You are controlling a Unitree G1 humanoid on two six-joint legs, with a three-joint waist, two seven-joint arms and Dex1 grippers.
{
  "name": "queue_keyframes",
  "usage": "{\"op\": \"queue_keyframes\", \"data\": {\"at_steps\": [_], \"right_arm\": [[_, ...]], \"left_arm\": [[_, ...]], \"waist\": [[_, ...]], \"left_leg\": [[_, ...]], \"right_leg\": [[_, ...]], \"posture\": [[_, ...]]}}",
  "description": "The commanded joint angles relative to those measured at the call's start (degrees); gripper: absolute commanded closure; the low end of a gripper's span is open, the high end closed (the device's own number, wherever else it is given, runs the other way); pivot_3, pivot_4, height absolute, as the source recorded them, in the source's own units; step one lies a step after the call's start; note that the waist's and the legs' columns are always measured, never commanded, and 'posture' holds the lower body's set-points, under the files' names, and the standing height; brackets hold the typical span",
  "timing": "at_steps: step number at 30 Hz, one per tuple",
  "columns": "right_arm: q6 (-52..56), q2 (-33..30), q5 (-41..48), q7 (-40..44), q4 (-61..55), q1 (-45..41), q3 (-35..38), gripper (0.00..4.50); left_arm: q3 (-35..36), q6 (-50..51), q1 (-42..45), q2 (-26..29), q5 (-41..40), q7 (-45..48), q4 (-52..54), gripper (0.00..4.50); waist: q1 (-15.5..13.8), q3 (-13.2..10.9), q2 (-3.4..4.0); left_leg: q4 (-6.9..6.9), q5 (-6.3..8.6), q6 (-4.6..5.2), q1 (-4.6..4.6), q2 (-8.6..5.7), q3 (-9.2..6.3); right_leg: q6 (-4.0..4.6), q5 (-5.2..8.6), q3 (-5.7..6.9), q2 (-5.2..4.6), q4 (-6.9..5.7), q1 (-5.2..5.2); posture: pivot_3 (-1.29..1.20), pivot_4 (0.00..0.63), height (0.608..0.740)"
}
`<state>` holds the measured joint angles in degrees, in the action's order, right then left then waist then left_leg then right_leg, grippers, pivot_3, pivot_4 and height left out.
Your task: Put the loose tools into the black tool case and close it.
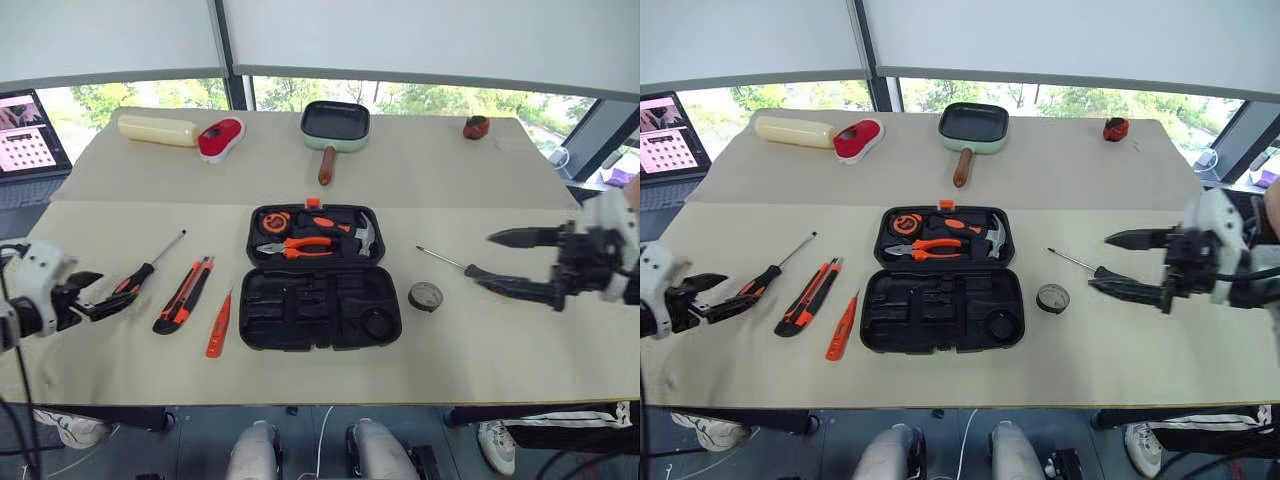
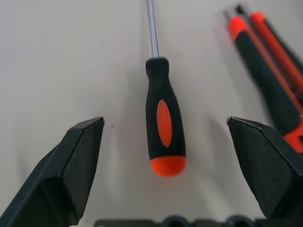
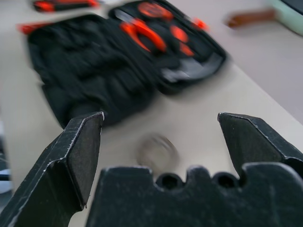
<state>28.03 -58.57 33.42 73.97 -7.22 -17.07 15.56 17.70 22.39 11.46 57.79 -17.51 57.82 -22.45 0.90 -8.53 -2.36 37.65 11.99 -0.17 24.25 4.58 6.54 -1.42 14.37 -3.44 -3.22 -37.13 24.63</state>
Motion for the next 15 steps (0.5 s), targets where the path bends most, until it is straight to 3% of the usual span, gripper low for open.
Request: {"op": "queue_keyframes", "data": {"at_steps": [1, 6, 9, 15], "right_arm": [[3.03, 0.92, 3.89, -2.57, -8.06, -2.07, -0.77, 0.00], [5.39, 3.81, 5.97, -6.02, -13.48, -5.20, -3.85, 0.00], [6.42, 5.14, 6.61, -7.35, -15.83, -6.44, -5.37, 0.00], [7.20, 6.21, 7.07, -9.04, -17.21, -7.22, -6.68, 0.00]], "left_arm": [[-3.81, -2.79, 5.38, -0.03, 3.24, 0.73, -6.01, 0.04], [-7.89, -5.41, 10.40, -2.41, 6.20, 0.52, -12.14, 0.04], [-8.74, -6.08, 12.46, -3.82, 6.24, 1.01, -14.50, 0.78], [-9.14, -8.85, 13.89, -4.76, 7.28, 1.72, -16.92, 2.86]], "waist": [[-0.25, 0.00, -0.01], [-0.64, 0.00, -0.03], [-1.20, 0.00, -0.02], [-1.59, 0.00, -0.03]], "left_leg": [[0.00, 0.00, 0.00, 0.04, 0.00, 0.00], [0.07, 0.00, 0.00, 0.08, -0.03, -0.02], [0.11, 0.00, 0.00, 0.07, -0.07, -0.03], [0.15, 0.00, 0.01, 0.04, -0.06, -0.05]], "right_leg": [[-0.01, 0.00, 0.00, 0.00, 0.00, 0.03], [-0.03, -0.02, 0.02, -0.01, -0.03, 0.02], [-0.05, -0.03, 0.03, -0.05, -0.03, -0.02], [-0.07, -0.04, 0.04, -0.05, -0.04, -0.08]], "posture": [[0.00, 0.150, 0.740], [0.00, 0.150, 0.740], [0.00, 0.150, 0.740], [0.00, 0.150, 0.740]]}}
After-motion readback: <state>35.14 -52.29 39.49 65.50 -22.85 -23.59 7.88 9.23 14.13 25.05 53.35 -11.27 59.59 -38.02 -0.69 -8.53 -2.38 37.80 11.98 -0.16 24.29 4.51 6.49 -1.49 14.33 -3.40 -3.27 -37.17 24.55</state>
